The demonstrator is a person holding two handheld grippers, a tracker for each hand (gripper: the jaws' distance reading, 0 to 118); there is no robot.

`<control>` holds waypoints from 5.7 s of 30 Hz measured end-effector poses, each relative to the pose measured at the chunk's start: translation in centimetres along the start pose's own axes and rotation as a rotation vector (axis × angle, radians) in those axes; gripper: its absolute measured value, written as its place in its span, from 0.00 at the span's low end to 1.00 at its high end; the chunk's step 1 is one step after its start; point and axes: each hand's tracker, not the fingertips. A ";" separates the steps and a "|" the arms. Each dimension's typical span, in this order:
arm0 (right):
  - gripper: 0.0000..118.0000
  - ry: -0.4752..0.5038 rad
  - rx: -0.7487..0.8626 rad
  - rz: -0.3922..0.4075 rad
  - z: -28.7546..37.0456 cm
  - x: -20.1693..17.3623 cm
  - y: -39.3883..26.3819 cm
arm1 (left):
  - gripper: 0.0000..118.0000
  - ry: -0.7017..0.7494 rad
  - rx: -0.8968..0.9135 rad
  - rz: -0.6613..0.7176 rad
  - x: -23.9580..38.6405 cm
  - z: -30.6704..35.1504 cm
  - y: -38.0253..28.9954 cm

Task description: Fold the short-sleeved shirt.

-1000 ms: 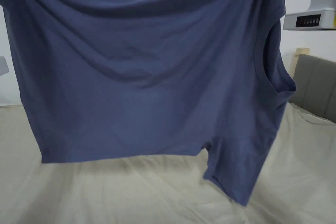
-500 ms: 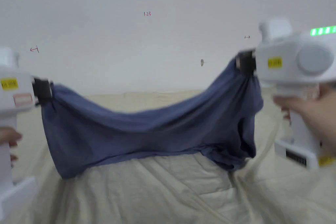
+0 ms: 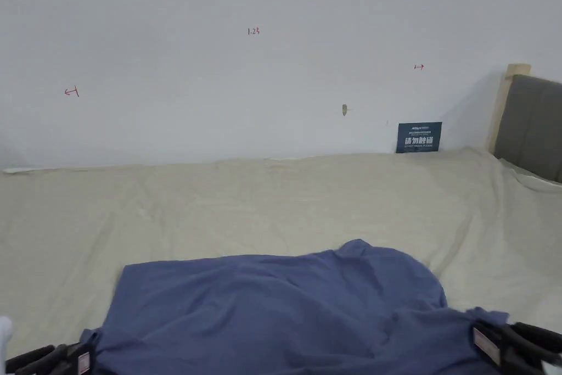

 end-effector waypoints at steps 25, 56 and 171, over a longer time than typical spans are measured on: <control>0.07 0.024 -0.564 -0.157 -8.6 -0.2 -6.2 | 0.02 0.109 -0.400 0.009 -1.8 -7.0 -5.5; 0.00 -0.053 -0.304 -0.338 -12.2 6.3 3.8 | 0.00 0.031 -0.033 0.023 1.1 0.2 -3.1; 0.01 -0.011 0.013 -0.044 -8.4 3.2 40.3 | 0.00 0.093 0.233 0.015 -2.8 0.9 36.1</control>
